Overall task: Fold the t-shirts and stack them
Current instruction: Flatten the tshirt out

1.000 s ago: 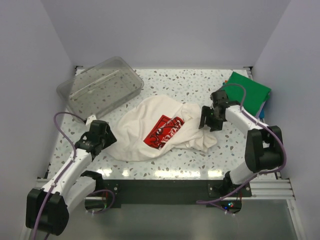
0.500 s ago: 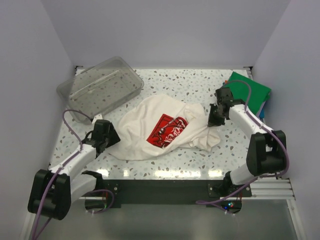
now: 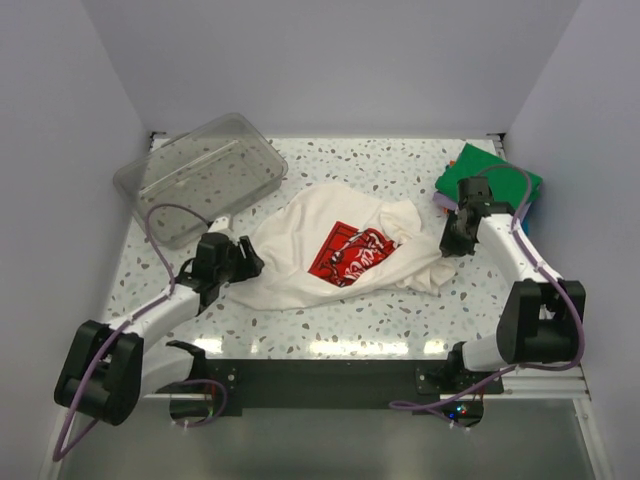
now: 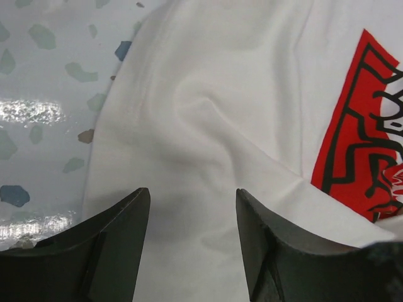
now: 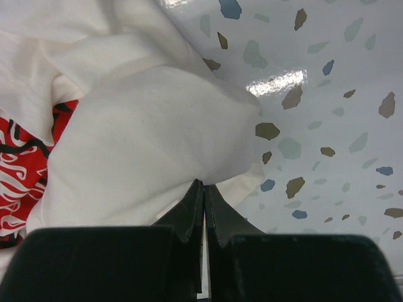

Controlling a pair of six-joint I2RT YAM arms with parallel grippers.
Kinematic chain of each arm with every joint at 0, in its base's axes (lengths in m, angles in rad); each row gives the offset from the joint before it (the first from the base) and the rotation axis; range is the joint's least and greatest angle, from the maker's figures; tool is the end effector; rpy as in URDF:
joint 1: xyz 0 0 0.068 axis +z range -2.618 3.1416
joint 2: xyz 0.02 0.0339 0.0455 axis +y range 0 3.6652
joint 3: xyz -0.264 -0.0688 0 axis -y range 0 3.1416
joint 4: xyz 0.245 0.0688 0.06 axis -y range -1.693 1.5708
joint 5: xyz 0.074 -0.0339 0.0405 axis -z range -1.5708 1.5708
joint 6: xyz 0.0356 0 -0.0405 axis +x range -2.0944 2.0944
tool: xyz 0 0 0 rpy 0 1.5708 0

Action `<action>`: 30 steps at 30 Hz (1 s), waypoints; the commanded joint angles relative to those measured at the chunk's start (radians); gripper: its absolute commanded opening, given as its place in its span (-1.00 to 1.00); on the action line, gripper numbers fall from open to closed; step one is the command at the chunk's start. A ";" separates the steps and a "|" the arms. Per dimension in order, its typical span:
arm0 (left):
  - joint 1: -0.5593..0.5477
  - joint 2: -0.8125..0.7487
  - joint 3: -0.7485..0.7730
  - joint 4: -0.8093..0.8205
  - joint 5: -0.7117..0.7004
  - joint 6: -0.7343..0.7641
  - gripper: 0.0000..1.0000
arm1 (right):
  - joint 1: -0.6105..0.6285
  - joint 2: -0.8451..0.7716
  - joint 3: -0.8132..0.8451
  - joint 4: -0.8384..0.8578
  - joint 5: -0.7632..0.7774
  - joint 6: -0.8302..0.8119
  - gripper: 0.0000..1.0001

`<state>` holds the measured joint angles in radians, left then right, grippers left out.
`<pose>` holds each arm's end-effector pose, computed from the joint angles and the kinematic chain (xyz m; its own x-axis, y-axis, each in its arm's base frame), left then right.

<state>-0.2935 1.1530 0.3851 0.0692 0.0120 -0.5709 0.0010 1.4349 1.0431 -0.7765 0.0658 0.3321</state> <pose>0.2054 -0.0625 0.1573 -0.6792 -0.3592 -0.6401 -0.0819 0.9037 -0.4203 0.2765 -0.0021 0.2362 -0.8617 0.3245 -0.3900 0.3234 0.9436 0.0705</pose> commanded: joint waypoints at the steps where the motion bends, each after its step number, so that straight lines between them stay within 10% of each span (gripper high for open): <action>1: -0.027 -0.085 0.038 0.083 0.049 0.054 0.23 | 0.002 -0.024 -0.012 -0.018 0.022 -0.005 -1.00; 10: -0.044 -0.315 0.090 -0.537 -0.320 -0.131 0.20 | 0.002 -0.002 -0.021 0.002 -0.009 -0.002 -1.00; 30: -0.065 -0.262 -0.048 -0.399 -0.215 -0.247 -0.14 | 0.002 -0.001 -0.038 0.016 -0.054 -0.011 -1.00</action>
<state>-0.3550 0.8860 0.3412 -0.4198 -0.2344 -0.8272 0.0010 1.4528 1.0069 -0.7692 0.0299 0.3317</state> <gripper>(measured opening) 0.454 0.008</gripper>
